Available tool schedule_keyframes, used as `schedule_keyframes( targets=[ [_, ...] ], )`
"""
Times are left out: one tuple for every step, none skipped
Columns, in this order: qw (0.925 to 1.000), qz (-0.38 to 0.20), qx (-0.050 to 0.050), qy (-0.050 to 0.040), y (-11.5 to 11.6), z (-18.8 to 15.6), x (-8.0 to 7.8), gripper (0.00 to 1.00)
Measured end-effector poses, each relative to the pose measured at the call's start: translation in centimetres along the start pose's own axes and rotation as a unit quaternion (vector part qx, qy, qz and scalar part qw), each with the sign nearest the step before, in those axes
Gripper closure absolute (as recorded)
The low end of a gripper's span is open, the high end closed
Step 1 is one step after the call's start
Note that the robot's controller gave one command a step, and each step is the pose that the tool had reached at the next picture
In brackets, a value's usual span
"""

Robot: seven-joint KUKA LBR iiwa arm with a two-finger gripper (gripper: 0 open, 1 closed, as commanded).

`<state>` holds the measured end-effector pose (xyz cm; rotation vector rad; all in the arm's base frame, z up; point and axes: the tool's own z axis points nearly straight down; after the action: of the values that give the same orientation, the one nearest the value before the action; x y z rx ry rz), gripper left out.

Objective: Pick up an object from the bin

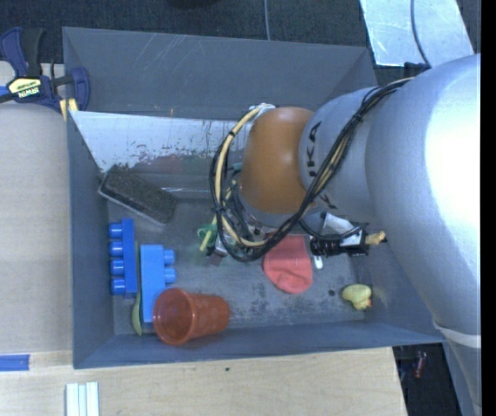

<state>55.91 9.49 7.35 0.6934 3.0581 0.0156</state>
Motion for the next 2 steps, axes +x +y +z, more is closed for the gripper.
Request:
schedule_keyframes(
  targets=[
    [1.0, 0.001, 0.002, 0.0017, -0.9, -6.6, -0.4, 1.0],
    [1.0, 0.001, 0.0, -0.0016, -0.7, -11.2, -0.5, 1.0]
  ],
)
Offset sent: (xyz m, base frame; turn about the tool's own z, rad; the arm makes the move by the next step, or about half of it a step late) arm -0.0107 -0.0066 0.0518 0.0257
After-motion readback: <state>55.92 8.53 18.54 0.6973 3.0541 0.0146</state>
